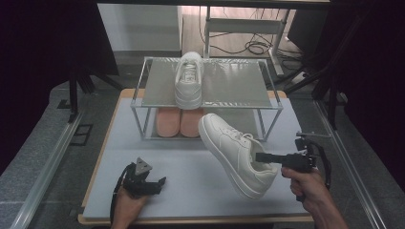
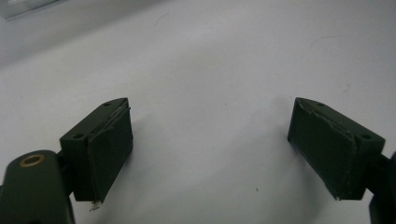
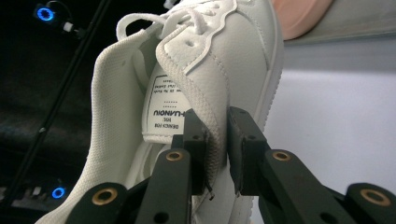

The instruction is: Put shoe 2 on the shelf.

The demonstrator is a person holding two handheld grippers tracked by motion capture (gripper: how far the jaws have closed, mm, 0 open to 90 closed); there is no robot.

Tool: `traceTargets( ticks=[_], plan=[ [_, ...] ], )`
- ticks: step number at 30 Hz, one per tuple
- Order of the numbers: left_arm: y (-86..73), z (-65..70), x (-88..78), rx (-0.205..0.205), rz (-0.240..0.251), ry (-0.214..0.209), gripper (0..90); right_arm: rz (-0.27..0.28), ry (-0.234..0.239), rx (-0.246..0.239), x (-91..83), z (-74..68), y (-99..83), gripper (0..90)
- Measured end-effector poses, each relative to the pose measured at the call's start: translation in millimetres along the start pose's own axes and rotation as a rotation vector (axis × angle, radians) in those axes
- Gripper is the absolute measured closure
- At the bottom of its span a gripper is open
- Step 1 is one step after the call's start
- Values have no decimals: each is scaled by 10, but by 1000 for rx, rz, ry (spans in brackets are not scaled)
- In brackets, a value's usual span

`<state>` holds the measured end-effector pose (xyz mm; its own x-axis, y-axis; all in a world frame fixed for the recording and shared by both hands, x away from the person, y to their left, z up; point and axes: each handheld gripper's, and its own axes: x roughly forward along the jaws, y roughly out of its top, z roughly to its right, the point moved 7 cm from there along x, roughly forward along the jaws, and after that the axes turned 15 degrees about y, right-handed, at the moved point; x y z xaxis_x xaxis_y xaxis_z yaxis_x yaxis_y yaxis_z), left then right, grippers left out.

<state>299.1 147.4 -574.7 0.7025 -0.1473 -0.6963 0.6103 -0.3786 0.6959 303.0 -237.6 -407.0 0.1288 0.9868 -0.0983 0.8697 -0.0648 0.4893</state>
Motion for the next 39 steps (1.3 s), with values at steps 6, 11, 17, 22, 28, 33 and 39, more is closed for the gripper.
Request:
traceTargets(
  ticks=[6, 11, 17, 22, 28, 33, 39],
  plan=[
    [0, 0, 0, 1, -1, -1, 141, 7, 29, -4, -27, -119, 21, 786],
    [3, 6, 2, -6, 3, -1, 141, 31, 55, -8, -68, -226, 82, 786],
    [1, 3, 0, -1, 1, -1, 141, 80, 58, -14, -144, -328, 224, 783],
    [1, 3, 0, 0, 0, -1, 141, 131, 58, -18, -192, -373, 375, 782],
    [0, 3, 0, 0, 0, -1, 141, 161, 41, -25, -179, -378, 581, 779],
    [0, 4, -1, 0, 1, 0, 142, 189, 16, -20, -160, -336, 746, 778],
    [-1, 1, -1, 2, 0, 0, 142, 243, -21, -17, -131, -249, 989, 777]
  ],
)
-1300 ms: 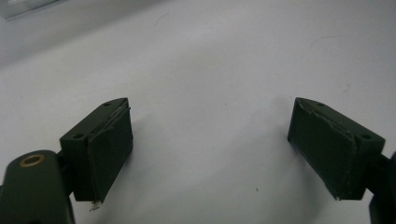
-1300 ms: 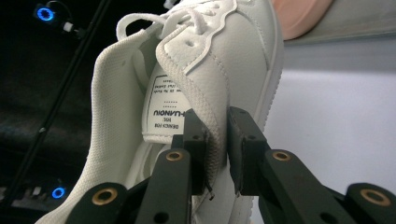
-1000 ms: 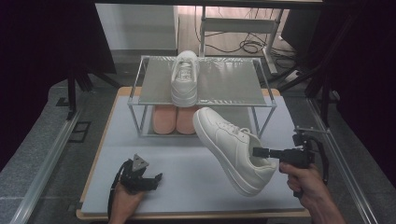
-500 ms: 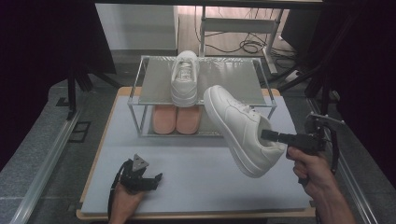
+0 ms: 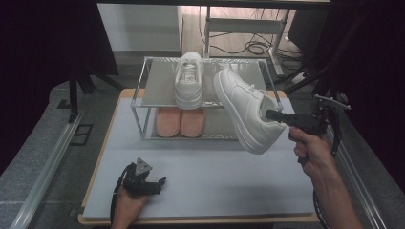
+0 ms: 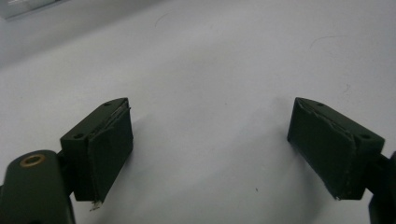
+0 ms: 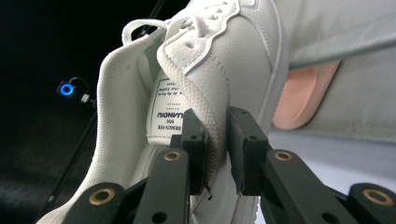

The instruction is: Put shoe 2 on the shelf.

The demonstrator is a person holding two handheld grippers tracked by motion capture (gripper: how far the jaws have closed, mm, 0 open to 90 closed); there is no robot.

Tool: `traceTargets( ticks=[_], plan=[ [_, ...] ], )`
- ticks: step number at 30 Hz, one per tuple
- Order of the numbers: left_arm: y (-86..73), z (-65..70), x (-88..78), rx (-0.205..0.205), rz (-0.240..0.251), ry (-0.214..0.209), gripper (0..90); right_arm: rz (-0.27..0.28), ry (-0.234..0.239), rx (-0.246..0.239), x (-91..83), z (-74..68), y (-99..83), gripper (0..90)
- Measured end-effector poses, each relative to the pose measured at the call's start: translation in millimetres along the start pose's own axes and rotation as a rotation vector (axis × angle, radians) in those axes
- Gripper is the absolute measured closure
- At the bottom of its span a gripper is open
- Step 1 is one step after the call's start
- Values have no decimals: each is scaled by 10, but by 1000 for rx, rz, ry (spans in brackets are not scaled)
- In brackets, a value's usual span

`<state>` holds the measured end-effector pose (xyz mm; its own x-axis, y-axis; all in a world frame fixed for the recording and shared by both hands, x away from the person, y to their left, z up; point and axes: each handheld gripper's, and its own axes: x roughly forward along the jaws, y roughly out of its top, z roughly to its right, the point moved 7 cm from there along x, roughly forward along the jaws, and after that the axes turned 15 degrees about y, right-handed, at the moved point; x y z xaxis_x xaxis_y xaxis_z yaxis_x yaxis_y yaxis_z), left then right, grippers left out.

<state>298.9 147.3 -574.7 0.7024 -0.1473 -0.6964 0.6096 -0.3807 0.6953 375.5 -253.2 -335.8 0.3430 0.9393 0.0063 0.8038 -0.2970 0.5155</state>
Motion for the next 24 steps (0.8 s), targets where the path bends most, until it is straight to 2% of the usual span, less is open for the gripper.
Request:
traceTargets(
  ticks=[6, 8, 17, 24],
  plan=[
    [0, 0, 0, 0, 0, 0, 142, 24, -41, -1, 104, 79, 148, 774],
    [0, 0, 0, 1, 0, 0, 143, 44, -78, -2, 172, 142, 229, 773],
    [0, 1, -2, 2, 1, 0, 144, 65, -158, -20, 366, 246, 387, 769],
    [0, 1, -3, 3, 2, 0, 145, 78, -249, -48, 549, 301, 488, 766]
  ],
)
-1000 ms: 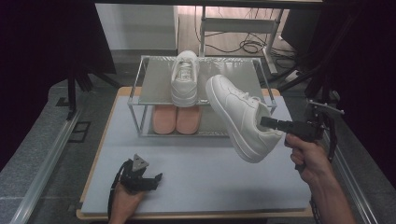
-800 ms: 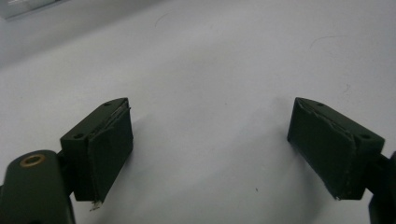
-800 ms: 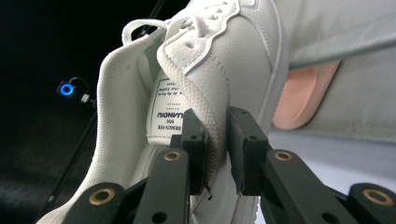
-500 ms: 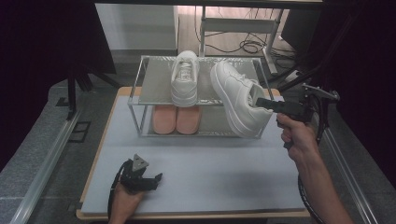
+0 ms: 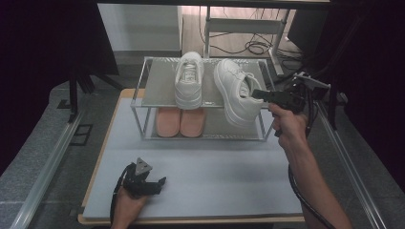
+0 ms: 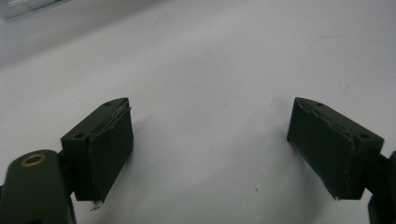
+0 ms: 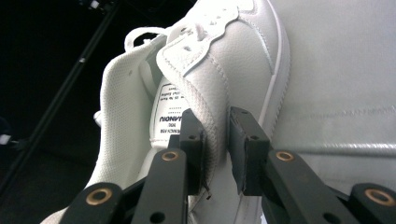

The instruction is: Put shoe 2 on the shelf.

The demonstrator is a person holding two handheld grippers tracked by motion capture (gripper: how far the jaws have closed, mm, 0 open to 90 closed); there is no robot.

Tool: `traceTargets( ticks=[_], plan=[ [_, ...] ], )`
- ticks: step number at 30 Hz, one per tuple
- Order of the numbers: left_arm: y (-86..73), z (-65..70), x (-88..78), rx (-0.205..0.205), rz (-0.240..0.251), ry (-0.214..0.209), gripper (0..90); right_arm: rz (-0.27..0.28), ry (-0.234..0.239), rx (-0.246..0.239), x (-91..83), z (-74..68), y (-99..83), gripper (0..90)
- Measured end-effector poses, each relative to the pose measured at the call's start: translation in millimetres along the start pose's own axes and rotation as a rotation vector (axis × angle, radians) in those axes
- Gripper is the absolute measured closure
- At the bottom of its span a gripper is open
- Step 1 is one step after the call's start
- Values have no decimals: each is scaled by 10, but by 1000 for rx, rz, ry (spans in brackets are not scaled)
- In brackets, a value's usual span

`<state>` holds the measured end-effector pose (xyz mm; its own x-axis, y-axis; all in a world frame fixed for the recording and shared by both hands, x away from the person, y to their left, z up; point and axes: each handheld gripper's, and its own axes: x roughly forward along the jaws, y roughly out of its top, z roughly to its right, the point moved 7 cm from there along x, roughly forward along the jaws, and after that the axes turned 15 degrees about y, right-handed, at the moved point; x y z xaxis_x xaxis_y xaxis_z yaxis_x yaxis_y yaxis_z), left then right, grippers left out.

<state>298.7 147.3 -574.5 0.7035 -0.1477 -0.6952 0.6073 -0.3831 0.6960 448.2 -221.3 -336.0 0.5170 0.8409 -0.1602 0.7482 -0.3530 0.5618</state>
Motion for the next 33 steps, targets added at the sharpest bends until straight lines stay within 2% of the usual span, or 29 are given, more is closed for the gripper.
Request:
traceTargets(
  ticks=[6, 13, 17, 19, 24, 28, 31, 33],
  plan=[
    [0, 1, -1, 1, 1, 0, 146, -1, -41, -39, 160, -46, 52, 713],
    [0, 3, -3, 3, 4, 4, 148, -8, -33, -95, 270, -131, 72, 598],
    [0, 3, -2, 3, 3, 3, 147, 24, 22, -111, 168, -158, 152, 534],
    [0, 2, -2, 2, 2, 2, 147, 25, 23, -117, 150, -170, 161, 520],
    [0, 2, -1, 1, 2, 2, 147, 33, 41, -160, -18, -198, 171, 490],
    [0, 2, -1, 1, 2, 2, 147, 34, 50, -186, -145, -151, 127, 480],
    [0, 2, -1, 0, 1, 0, 147, 25, 53, -227, -232, -112, 61, 493],
    [1, 1, 0, -1, 2, -1, 147, 9, 26, -279, -295, -90, -16, 518]
  ],
)
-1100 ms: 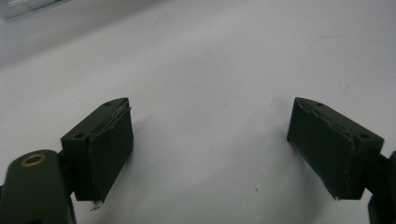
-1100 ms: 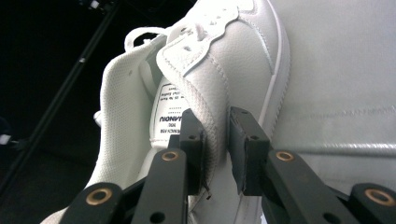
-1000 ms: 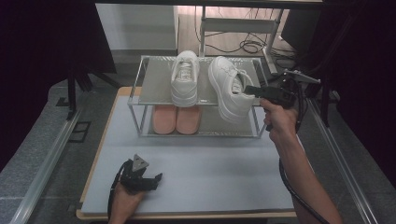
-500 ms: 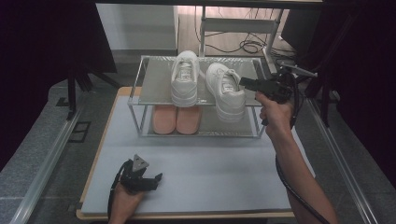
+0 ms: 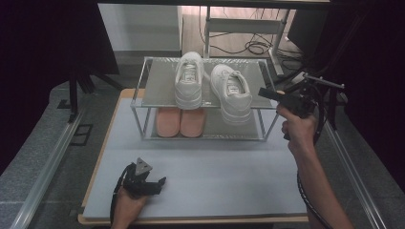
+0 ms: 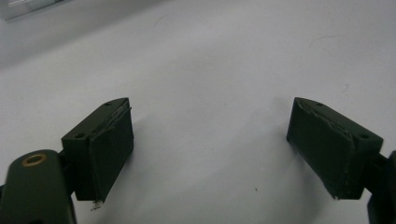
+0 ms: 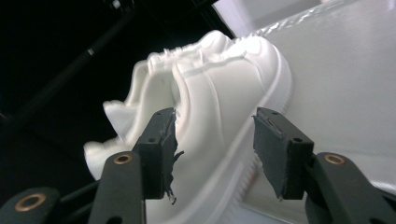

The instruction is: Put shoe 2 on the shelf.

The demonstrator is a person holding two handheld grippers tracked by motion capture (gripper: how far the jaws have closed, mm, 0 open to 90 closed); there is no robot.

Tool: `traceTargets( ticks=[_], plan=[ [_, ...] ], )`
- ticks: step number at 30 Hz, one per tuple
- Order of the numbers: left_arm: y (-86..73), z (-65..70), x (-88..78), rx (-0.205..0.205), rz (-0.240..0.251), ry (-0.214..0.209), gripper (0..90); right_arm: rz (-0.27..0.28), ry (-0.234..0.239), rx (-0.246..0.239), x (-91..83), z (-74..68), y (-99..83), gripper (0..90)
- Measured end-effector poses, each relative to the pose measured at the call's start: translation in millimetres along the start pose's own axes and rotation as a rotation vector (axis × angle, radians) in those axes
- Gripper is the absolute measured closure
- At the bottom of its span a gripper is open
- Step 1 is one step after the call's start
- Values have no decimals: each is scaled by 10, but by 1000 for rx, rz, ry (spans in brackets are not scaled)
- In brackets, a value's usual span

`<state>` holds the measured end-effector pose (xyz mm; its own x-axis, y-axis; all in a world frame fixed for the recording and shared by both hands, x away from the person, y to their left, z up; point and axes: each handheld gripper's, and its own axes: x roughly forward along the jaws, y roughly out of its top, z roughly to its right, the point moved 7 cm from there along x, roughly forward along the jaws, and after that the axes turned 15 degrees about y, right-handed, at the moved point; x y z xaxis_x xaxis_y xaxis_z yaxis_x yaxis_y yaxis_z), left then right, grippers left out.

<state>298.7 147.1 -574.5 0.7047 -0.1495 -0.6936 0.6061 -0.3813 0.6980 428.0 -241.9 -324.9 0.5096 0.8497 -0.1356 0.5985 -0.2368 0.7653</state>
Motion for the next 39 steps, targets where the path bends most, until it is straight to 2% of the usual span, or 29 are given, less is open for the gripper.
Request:
traceTargets(
  ticks=[3, 7, 11, 12, 14, 18, 25, 26, 28, 35, 39],
  plan=[
    [0, 0, 1, -1, 0, 0, 147, -3, 3, -34, -66, -20, -103, 542],
    [0, 0, 1, -1, 0, -1, 147, -10, 31, -44, -117, -46, -279, 592],
    [0, -1, 1, -1, 0, -1, 147, -25, 78, -53, -129, -68, -447, 708],
    [0, 0, 1, -1, 0, -1, 147, -40, 88, -56, -125, -75, -526, 760],
    [0, 0, 1, -1, 0, -1, 147, -49, 94, -59, -119, -80, -566, 781],
    [0, -1, 1, -1, 0, -1, 147, -68, 113, -68, -86, -107, -702, 895],
    [0, -1, 1, -1, -1, -1, 147, -100, 78, -117, 19, -144, -824, 900],
    [0, -1, 1, -1, 0, -1, 147, -105, 91, -118, 52, -157, -838, 900],
    [0, -1, 1, -1, 0, -1, 147, -109, 88, -118, 67, -162, -846, 900],
    [0, -1, 2, -2, -1, 0, 147, -80, 103, -112, 91, -156, -840, 900],
    [1, -1, 1, 0, 1, 2, 147, -83, 97, -115, 194, -161, -837, 900]
  ],
)
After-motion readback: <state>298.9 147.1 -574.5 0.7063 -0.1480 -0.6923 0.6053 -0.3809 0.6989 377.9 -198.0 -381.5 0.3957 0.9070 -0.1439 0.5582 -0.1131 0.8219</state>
